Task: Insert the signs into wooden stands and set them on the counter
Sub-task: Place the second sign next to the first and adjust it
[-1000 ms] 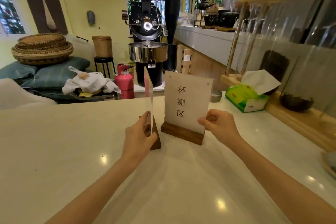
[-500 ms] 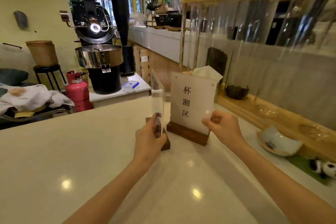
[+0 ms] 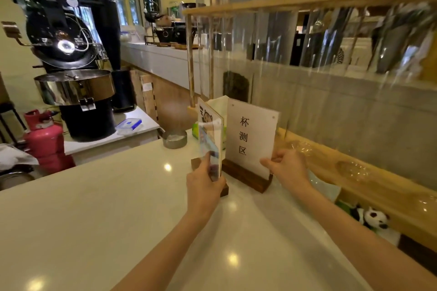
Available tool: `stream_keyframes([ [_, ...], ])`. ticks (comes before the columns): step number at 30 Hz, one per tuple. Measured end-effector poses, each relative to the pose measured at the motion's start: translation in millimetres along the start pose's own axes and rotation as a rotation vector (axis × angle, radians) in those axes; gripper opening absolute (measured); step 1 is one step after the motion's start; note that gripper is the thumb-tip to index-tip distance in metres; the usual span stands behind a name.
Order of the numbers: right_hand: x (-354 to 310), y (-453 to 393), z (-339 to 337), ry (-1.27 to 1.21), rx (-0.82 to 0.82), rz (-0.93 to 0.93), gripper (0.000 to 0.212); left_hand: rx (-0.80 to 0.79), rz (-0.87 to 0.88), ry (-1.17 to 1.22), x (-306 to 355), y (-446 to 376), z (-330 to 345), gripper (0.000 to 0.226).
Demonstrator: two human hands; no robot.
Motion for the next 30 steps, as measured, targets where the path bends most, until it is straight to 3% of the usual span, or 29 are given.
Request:
stream_keyframes([
  [10,16.7,-21.0,-14.4,0.009,0.054,0.037,0.017,-0.031,-0.031,0.059,23.7,-14.9,48.2,0.071],
  [20,29.6,-38.6,-28.5,0.042,0.08,0.011,0.018,0.009,0.027,-0.098,44.0,-25.0,85.3,0.066],
  [30,41.6,-53.0,-31.0,0.081,0.134,-0.001,0.025,0.013,0.007,-0.083,54.0,-28.0,101.4,0.067],
])
Point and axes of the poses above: each hand's wrist, its own y-axis away from the middle knuckle, its own z-axis out of the palm, x = y × z, the point moved 1 cm from there along -y, towards the middle knuckle, and after that the axes turned 7 degrees about -y, right-handed, at the moved point
